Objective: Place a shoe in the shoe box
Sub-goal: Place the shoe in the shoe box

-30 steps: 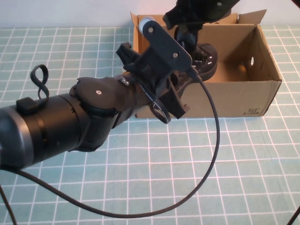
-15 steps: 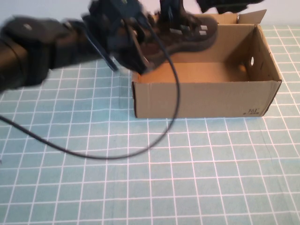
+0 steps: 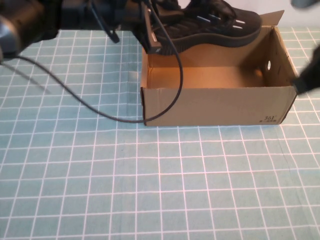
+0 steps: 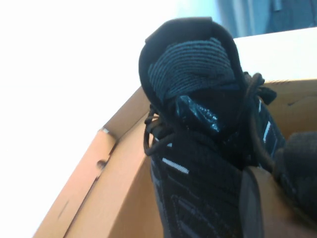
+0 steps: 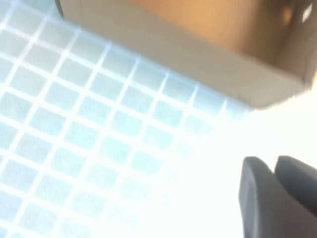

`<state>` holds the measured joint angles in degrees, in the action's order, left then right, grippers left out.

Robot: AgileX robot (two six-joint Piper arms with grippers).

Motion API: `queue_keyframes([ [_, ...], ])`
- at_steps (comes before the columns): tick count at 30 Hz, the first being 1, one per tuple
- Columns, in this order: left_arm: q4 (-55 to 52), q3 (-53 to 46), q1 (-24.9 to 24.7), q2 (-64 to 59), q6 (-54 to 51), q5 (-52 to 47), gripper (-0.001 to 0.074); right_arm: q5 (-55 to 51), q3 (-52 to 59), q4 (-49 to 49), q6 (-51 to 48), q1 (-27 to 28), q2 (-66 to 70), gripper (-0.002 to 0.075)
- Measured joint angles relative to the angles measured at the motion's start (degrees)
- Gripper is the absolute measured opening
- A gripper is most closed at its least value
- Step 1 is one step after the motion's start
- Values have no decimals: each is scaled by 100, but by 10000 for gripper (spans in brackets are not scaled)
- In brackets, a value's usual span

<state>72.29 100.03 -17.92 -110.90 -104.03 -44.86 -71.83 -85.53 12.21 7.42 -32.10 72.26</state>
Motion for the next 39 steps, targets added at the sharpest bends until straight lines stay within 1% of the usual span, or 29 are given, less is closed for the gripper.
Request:
queue_keyframes([
  [7, -81, 1608, 0, -1306, 151, -626, 27, 196, 1257, 12, 416, 0, -702, 41],
  [11, -146, 2265, 0, -1888, 306, -858, 27, 281, 1684, 12, 652, 0, -998, 39],
  [14, -217, 2610, 0, -2165, 430, -996, 27, 320, 1900, 24, 777, 0, -1196, 18],
  [23, -267, 2746, 0, -2517, 431, -1082, 27, 393, 2064, 87, 944, 0, -1397, 0],
  [39, -228, 2756, 0, -2870, -220, -753, 27, 445, 2064, -158, 956, 0, -1407, 0],
])
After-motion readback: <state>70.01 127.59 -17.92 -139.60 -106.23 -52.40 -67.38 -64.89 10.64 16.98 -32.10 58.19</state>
